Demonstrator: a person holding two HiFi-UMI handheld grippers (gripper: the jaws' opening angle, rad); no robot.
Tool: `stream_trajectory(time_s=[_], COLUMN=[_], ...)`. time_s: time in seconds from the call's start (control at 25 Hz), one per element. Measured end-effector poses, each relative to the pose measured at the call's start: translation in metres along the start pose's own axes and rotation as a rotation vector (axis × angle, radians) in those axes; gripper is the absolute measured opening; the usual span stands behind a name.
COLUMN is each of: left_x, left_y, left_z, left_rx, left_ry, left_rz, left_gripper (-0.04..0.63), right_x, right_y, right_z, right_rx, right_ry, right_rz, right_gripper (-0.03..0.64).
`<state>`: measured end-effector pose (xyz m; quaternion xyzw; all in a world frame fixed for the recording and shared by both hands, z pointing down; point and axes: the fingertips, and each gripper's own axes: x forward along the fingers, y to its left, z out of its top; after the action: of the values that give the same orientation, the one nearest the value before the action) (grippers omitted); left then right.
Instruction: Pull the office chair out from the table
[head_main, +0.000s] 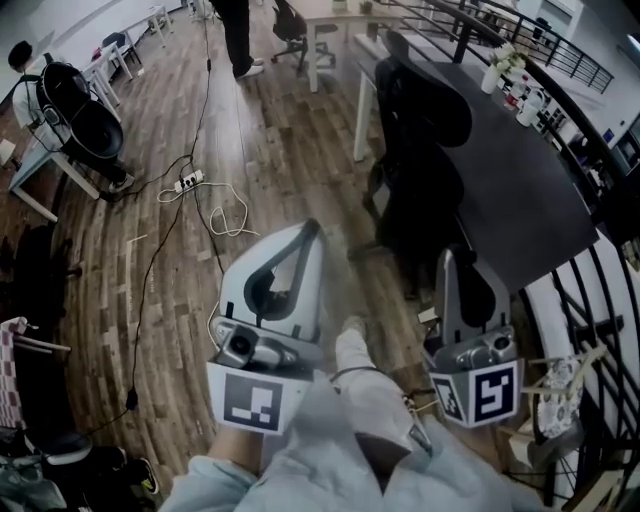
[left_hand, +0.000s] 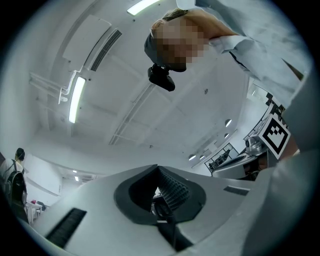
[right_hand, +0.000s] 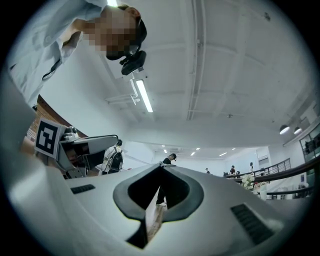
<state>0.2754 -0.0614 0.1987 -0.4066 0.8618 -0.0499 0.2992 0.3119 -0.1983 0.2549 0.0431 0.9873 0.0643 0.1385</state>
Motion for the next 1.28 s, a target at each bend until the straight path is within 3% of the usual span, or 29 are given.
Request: stream_trajectory(time_s=[0.36,1.28], left_x=[0.007,0.073], left_y=[0.016,0.125], left_z=[-0.011,-0.079], left_rx=[0.060,0.135], left_ry=[0.017,0.084], left_rz=[0.037,0.154], left_gripper=[-0.008,-0.008], right_x=[0.030,0.186], right_y=[0.009,-0.001], right_z=[-0.011,-0.044], right_rx=[0.036,0.048], right_ry=[-0.018,-0.026], right_rz=[0.071,0.191], right_gripper=[0.003,0.003])
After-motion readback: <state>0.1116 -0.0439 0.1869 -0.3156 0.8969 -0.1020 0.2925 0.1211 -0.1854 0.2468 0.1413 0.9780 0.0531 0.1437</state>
